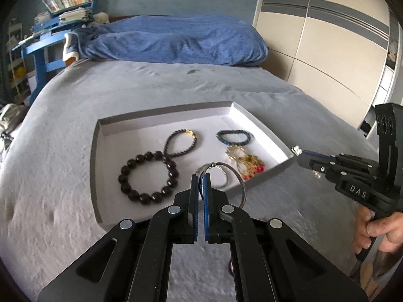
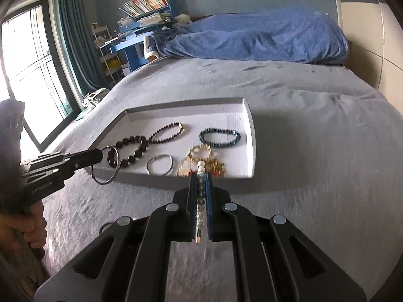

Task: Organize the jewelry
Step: 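Carry the hoop with the left gripper into the box while the right gripper carries the pearl clip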

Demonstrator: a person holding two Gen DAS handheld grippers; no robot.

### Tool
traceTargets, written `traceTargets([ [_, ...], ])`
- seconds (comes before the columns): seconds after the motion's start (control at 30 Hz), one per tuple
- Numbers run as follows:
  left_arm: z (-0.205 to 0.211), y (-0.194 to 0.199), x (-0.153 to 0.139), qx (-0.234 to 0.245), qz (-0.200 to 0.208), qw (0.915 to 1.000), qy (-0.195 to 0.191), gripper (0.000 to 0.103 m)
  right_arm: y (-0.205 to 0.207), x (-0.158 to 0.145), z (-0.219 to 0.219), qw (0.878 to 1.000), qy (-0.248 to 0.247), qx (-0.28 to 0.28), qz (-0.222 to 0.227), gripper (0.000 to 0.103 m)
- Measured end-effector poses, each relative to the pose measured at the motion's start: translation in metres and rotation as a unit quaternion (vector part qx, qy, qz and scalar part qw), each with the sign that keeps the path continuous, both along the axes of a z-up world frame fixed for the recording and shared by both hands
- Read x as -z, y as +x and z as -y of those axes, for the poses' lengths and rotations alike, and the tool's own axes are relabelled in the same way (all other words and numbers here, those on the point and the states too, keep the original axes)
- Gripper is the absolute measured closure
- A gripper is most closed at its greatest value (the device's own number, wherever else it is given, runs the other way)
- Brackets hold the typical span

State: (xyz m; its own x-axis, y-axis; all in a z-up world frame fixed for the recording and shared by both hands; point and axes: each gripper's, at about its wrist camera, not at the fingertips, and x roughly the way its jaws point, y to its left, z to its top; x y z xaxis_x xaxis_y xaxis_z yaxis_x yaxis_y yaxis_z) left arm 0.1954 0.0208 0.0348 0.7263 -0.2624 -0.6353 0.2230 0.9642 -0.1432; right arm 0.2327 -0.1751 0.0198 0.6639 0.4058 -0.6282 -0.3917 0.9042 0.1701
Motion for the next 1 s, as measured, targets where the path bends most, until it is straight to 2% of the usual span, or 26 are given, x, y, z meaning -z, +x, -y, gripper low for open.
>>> traceTargets([
  [0.23,-0.019,0.024,0.001,-0.028,-0.004,0.9996,-0.005,0.099,0.033,-0.005,-0.005,1.0,0.005,0.002,0.003,0.097],
  [0.47,-0.026,0.045,0.006,-0.037,-0.012,0.9992,-0.006,0.099,0.06,0.004,-0.009,1.0,0.003,0.008,-0.005,0.097],
  [1.0,-0.022,0.068,0.034,-0.045,-0.053,0.9974,0.017,0.099,0.086,0.026,-0.021,0.999,-0.027,0.002,-0.022,0.097],
])
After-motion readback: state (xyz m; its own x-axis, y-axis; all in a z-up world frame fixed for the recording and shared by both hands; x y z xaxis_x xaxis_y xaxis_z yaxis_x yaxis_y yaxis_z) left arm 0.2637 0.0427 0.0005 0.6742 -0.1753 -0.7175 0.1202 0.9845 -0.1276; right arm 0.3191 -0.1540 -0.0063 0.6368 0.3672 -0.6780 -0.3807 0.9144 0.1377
